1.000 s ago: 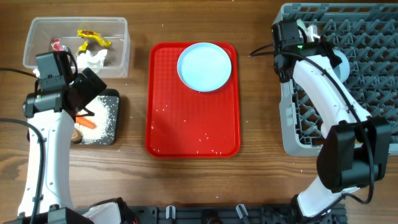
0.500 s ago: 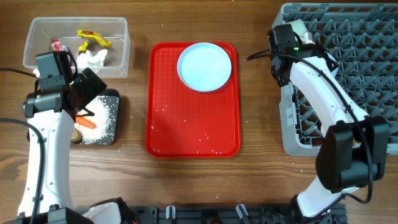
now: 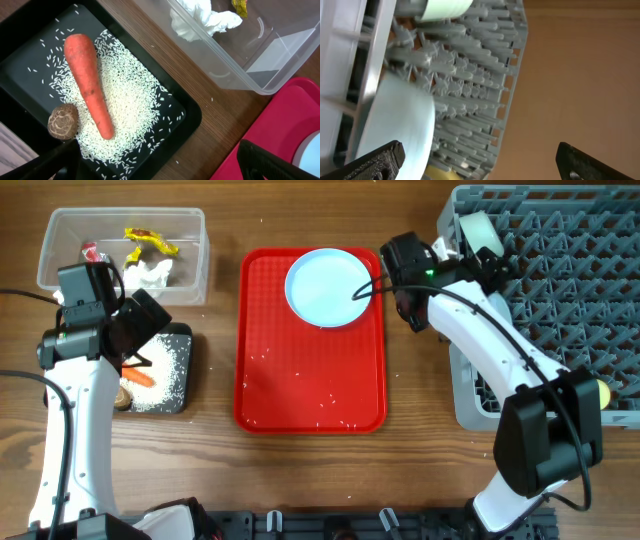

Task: Sort waste into correct bins and load items into the dishwasher rack
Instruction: 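Reach the right gripper to the white plate and grasp its edge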

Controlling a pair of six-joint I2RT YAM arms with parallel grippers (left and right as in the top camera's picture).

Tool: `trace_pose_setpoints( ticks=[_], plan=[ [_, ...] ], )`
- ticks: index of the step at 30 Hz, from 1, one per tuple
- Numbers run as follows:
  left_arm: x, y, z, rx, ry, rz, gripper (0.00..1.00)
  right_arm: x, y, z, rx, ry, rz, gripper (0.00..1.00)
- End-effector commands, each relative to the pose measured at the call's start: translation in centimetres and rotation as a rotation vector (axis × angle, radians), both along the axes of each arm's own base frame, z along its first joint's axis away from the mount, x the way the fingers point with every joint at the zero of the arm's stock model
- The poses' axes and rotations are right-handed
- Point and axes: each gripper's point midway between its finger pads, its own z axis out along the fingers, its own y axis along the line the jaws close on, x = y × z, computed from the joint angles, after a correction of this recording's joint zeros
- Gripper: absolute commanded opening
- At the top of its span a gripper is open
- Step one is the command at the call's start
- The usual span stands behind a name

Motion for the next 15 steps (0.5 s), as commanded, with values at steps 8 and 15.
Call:
trace_pose_setpoints(
  ticks=[8,15],
  plan=[
    [0.2,0.3,0.7,0.014,-0.018,0.000,1.00,2.0,14.1,-2.2,0.607,-0.099,0.189,1.00],
    [0.2,0.3,0.7,0.014,-0.018,0.000,1.00,-0.1,27.3,-3.5,1.501,0.017,0.005,0.85]
  ],
)
